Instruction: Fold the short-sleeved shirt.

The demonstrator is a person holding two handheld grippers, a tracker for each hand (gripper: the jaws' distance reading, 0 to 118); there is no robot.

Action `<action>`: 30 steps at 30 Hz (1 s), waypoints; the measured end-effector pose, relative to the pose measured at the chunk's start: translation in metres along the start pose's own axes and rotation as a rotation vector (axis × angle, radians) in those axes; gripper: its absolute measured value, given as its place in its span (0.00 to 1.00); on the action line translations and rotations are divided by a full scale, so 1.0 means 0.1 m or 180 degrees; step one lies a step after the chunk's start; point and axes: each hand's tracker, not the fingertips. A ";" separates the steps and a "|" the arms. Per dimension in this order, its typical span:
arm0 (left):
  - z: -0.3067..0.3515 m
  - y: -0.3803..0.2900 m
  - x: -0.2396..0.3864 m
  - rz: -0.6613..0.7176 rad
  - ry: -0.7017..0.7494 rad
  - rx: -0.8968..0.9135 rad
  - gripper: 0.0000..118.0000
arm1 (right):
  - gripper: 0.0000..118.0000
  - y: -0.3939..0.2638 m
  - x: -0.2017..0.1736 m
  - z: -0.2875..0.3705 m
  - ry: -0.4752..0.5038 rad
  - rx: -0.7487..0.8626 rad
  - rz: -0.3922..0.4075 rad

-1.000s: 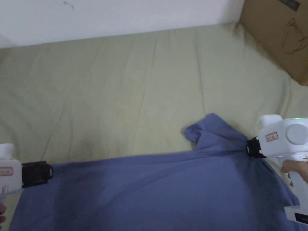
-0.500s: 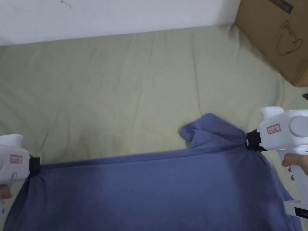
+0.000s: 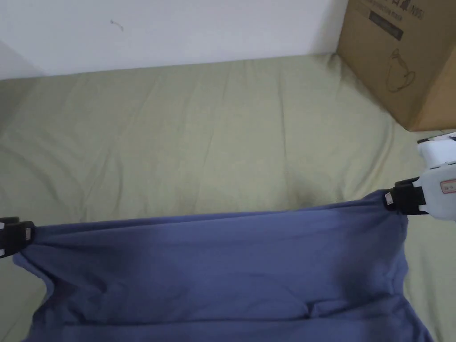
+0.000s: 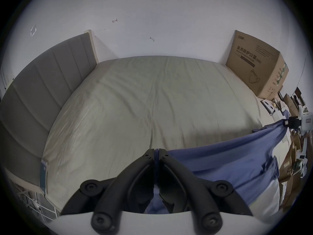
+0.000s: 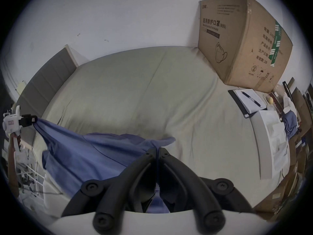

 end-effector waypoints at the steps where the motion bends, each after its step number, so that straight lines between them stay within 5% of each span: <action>1: 0.04 -0.12 -0.03 -0.0002 0.0010 -0.0023 0.02 | 0.02 -0.14 -0.01 0.07 0.0008 -0.0011 -0.0007; 9: 0.14 -1.34 -0.18 0.0157 -0.0022 -0.0520 0.02 | 0.02 -1.42 -0.07 0.10 0.0094 -0.0570 -0.0232; 16: -0.08 -1.71 -0.25 0.0318 -0.0091 -0.0618 0.02 | 0.02 -1.89 -0.10 -0.15 0.0045 -0.0650 -0.0415; 17: -0.08 -1.69 -0.25 0.0345 -0.0095 -0.0615 0.06 | 0.11 -1.87 -0.13 -0.15 -0.0008 -0.0613 -0.0423; 19: -0.05 -1.67 -0.26 0.0354 -0.0074 -0.0600 0.36 | 0.45 -1.84 -0.19 -0.14 -0.0275 -0.0684 -0.0343; 20: 0.00 -1.66 -0.25 0.0344 -0.0058 -0.0578 0.71 | 0.65 -1.82 -0.22 -0.12 -0.0339 -0.0660 -0.0225; 21: 0.04 -1.64 -0.26 0.0356 -0.0040 -0.0579 0.92 | 0.69 -1.80 -0.25 -0.04 -0.0398 -0.0601 -0.0170; 22: 0.11 -1.63 -0.28 0.0402 -0.0051 -0.0542 1.00 | 0.67 -1.77 -0.28 0.02 -0.0431 -0.0514 -0.0132; 25: 0.36 -1.62 -0.42 0.0750 -0.0423 -0.0128 1.00 | 0.67 -1.69 -0.43 0.27 -0.0424 -0.0196 -0.0045; 27: 0.51 -1.62 -0.46 0.1000 -0.0546 -0.0086 0.99 | 0.54 -1.63 -0.64 0.42 -0.0324 0.0156 -0.0139; 28: 0.58 -1.64 -0.44 0.1080 -0.0609 -0.0048 0.96 | 0.42 -1.61 -0.74 0.46 -0.0241 0.0295 -0.0168; 30: 0.70 -1.71 -0.43 0.1208 -0.0705 0.0109 0.63 | 0.15 -1.57 -0.98 0.52 -0.0052 0.0497 -0.0158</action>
